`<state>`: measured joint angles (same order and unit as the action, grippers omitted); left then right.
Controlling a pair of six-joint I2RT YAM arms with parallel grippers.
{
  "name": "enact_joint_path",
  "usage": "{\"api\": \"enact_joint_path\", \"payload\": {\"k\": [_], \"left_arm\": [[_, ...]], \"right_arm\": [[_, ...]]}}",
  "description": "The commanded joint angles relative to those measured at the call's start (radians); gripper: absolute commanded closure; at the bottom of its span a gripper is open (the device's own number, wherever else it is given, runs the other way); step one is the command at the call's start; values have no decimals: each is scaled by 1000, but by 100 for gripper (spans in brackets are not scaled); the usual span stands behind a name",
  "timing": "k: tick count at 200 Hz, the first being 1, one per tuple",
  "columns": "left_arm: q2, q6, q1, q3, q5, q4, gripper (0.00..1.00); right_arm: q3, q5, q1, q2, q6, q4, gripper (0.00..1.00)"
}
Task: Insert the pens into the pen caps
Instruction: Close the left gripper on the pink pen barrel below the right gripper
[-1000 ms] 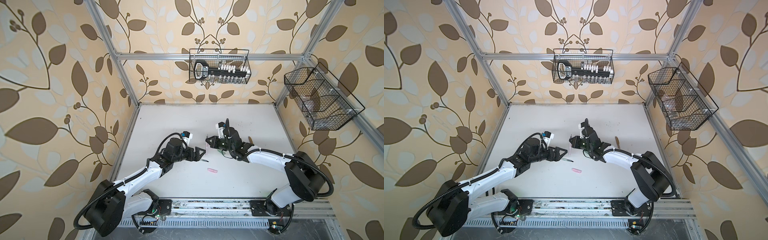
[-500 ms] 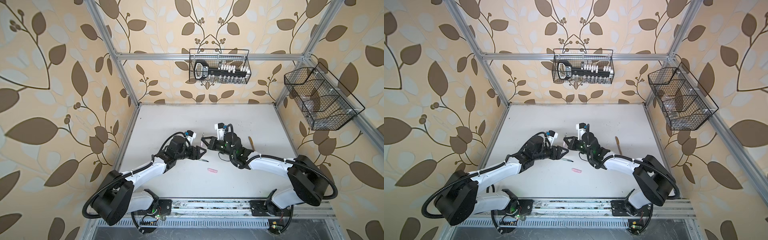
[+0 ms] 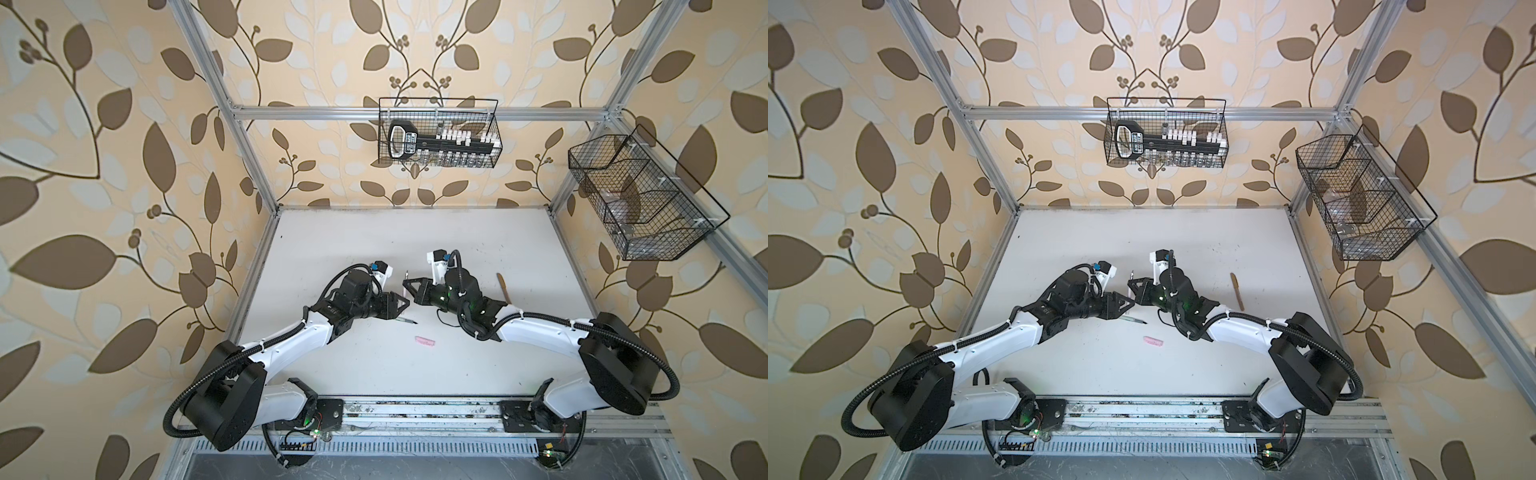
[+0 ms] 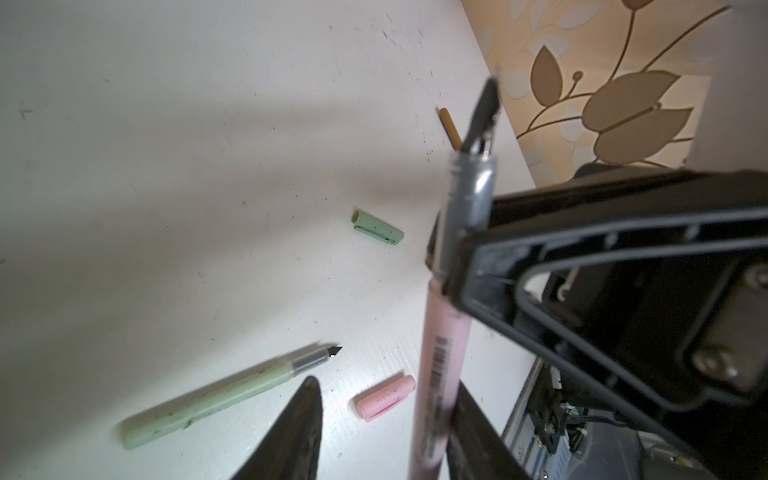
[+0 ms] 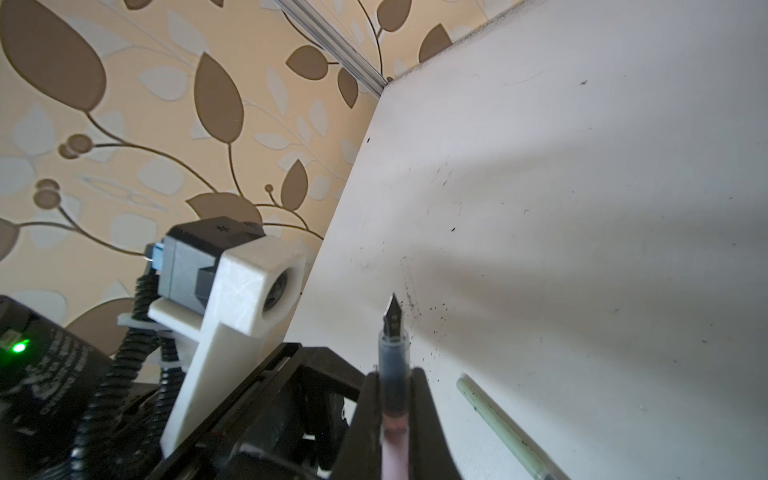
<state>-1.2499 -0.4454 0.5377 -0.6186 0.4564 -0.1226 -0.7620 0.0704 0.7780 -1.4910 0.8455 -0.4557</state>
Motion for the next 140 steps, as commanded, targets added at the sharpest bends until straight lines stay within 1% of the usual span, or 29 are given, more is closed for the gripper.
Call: {"api": "enact_joint_path", "payload": {"k": [1,13,25,41,74,89,105,119,140], "left_arm": [[1,18,7,-53,5,2,65],[-2,16,8,-57,11,1,70],[-3,13,7,-61,14,-2,71],[-6,10,8,-64,21,3,71],[-4,10,7,-70,35,8,66],[-5,12,7,-72,39,16,66],[-5,14,7,-70,38,19,71],[-6,20,8,-70,36,23,80],[-11,22,8,-76,26,31,90]], "right_arm": [[-21,-33,11,26,-13,-9,100],[-19,-36,15,26,-10,-17,100],[-13,-42,18,28,-6,-33,100],[-3,-55,22,29,1,-53,100],[-2,-70,32,25,3,-71,100],[-4,-70,32,22,4,-73,100],[-7,-68,32,18,4,-70,100],[-5,-69,33,15,5,-72,100],[-1,-66,35,18,4,-73,100]]}}
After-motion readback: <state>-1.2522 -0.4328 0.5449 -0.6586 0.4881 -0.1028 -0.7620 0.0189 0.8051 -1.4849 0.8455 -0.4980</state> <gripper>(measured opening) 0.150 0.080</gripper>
